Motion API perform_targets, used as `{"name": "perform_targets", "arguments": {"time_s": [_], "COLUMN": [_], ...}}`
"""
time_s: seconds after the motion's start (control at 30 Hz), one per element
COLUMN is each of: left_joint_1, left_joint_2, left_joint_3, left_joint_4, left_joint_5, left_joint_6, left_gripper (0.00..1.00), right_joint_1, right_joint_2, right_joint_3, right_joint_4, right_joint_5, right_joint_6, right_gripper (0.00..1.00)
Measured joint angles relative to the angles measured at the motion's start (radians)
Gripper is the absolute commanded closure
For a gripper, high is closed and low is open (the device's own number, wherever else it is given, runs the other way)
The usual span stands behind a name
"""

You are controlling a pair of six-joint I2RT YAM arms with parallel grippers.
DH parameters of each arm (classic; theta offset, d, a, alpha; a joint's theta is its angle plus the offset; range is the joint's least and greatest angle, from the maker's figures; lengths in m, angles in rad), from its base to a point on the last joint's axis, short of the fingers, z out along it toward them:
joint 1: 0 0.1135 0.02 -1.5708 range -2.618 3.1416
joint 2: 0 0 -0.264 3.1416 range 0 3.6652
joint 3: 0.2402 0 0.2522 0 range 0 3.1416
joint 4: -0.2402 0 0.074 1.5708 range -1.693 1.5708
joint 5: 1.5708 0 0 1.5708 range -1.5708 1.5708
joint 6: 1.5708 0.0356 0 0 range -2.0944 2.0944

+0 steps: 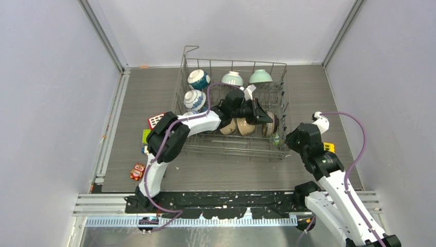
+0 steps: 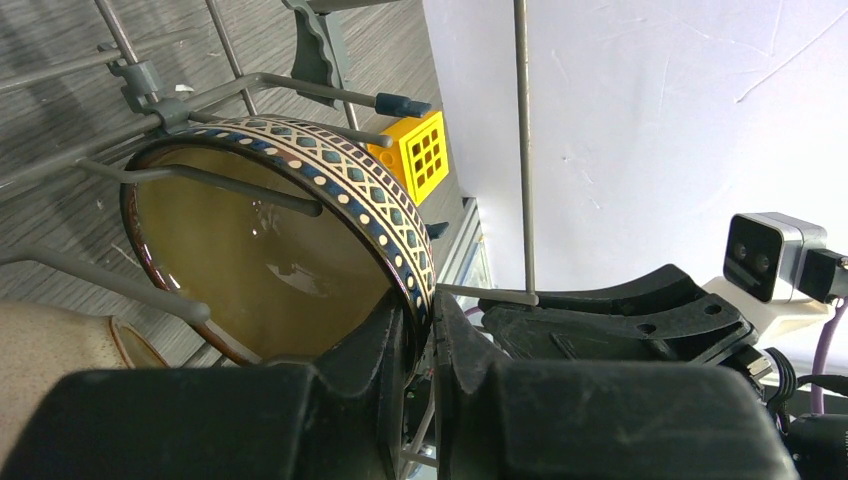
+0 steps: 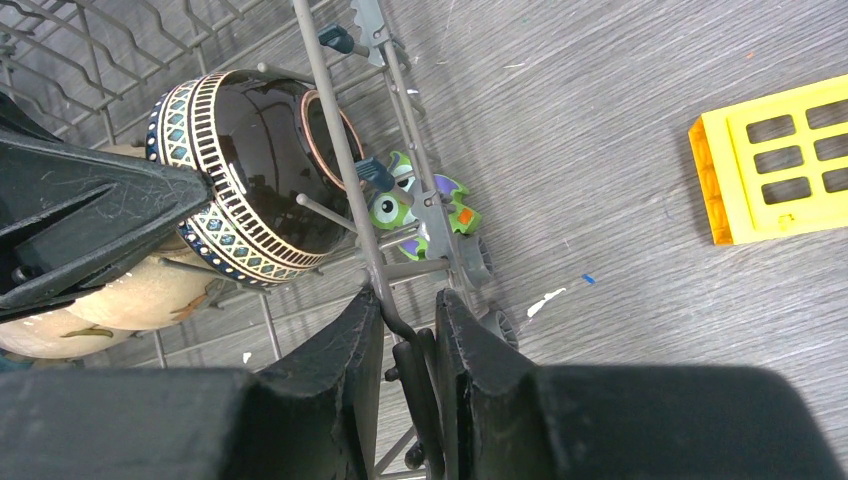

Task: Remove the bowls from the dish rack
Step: Pick up the bowl from the dish rack.

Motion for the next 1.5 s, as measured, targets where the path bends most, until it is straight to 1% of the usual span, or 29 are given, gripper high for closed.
{"name": "perform_targets", "arguments": {"time_s": [0.27,0.63,1.5], "left_joint_1": [0.002,0.015,0.027], "left_joint_2": [-0.003,-0.018,-0.019], "left_joint_3": [-0.003,-0.05,-0.059], "left_joint_4": [0.001,0.067,0.093], "left_joint_5": [0.0,0.003,0.019], "left_joint_6": [0.0,-0.05,-0.108], "left_gripper": [1.0,1.0,1.0], "right_joint_1": [0.0,0.002,0.002], "right_joint_2": [0.0,-0.003,-0.01], "right_joint_3": [0.0,0.0,-0.003], "right_joint_4": [0.0,0.0,0.0], "right_joint_5": [0.002,0.005,0.005], "right_joint_6": [-0.001,0.0,0.002], "right_gripper": [0.99,0.99,0.99]}}
